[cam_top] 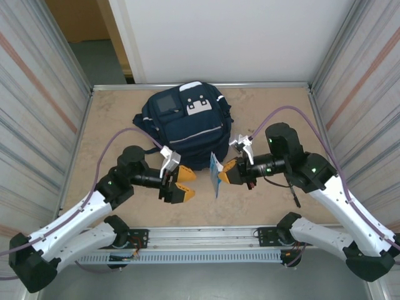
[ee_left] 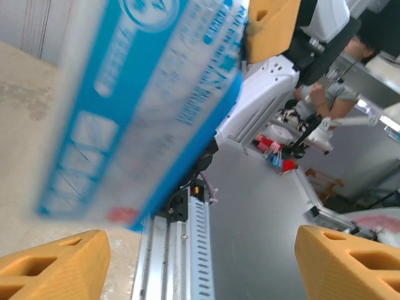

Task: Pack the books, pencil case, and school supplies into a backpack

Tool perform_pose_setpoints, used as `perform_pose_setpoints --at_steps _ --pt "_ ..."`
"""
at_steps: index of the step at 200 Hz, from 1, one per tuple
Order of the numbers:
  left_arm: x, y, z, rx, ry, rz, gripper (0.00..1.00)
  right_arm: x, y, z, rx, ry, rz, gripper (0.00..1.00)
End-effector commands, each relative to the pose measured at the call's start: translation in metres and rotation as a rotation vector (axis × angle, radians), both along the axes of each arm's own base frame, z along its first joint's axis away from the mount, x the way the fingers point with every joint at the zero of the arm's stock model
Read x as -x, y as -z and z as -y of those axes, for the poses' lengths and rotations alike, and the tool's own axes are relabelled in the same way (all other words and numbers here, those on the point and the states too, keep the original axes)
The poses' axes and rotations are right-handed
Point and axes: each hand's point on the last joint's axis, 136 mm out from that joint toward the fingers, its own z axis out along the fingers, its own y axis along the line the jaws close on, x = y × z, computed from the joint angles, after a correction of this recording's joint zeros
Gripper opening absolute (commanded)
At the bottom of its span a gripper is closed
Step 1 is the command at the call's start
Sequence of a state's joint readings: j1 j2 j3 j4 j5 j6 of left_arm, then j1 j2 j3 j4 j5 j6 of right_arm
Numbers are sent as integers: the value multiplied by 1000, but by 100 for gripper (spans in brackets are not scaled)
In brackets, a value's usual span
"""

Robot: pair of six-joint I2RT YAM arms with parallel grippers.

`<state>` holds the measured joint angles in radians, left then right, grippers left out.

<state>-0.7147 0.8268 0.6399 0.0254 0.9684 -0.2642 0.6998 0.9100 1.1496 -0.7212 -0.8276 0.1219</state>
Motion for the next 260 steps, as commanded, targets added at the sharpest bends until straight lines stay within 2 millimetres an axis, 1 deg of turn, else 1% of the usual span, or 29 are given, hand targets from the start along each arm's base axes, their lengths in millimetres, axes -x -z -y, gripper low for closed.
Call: perform_pose_setpoints --at_steps 1,18,30,50,67,86,104,129,151,170,179,186,211,223,229,236,245,251,260 --pt "-1 3 0 -21 20 143 79 34 1 7 18 -137 -91 0" --pt "-9 13 1 -64 -6 161 79 44 2 7 54 -179 -127 0" --pt "-12 15 4 -70 -4 161 78 48 5 4 80 -197 -137 0" --pt "5 6 11 -2 136 162 78 49 3 0 88 -210 -106 0" --pt "19 9 16 10 218 209 76 44 -1 0 90 -190 -58 0" --pt "27 3 22 21 257 235 75 37 -6 0 80 -166 -11 0" --pt "31 1 24 32 267 249 75 35 -12 1 67 -153 16 0" --pt "36 -2 28 70 280 283 75 37 -16 4 49 -152 40 0" --pt "36 2 33 53 268 298 75 40 -21 4 26 -167 41 0" --pt "33 7 36 29 259 298 74 42 -24 5 27 -173 34 0" --pt "32 5 37 30 263 287 70 40 -23 6 33 -156 45 0" --pt "33 2 38 30 270 266 63 36 -21 6 41 -135 60 0" --pt "38 -8 41 80 319 229 30 22 -19 9 55 -51 119 0" --pt "39 -11 42 94 322 237 25 17 -19 11 52 -18 139 0" --pt "38 -13 41 92 316 245 22 13 -18 13 53 12 150 2" --pt "36 -14 40 83 303 254 19 7 -18 15 50 52 171 9" --pt "35 -17 38 81 283 269 13 -1 -17 18 47 106 202 27" --pt "34 -18 36 85 269 278 10 -7 -17 21 43 147 218 36" --pt "31 -21 34 99 237 297 5 -12 -18 24 31 194 237 45"
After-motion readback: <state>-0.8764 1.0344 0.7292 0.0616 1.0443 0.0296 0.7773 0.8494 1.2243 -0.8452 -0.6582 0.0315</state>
